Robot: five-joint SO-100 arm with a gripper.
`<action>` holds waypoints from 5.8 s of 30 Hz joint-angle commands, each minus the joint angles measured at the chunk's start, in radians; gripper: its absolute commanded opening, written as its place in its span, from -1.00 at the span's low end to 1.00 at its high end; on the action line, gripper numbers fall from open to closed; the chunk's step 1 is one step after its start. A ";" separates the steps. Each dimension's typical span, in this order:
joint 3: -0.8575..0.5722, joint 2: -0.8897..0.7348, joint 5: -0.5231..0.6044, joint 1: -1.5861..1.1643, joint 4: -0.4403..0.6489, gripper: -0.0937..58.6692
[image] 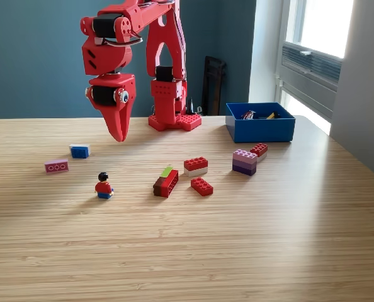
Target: Grasp a lego block and put it in the bin.
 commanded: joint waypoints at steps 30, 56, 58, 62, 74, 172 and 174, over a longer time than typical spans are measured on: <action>-0.043 0.020 0.141 0.187 -0.235 -0.99; -0.143 0.005 -0.500 0.215 -0.232 -0.58; -0.137 0.003 -0.518 0.221 -0.232 -0.54; -0.133 0.002 -0.503 0.229 -0.233 -0.51; -0.342 -0.212 0.199 0.258 -0.222 -0.20; -0.489 -0.428 0.469 0.258 -0.055 -0.24; -0.489 -0.428 0.471 0.259 -0.055 -0.24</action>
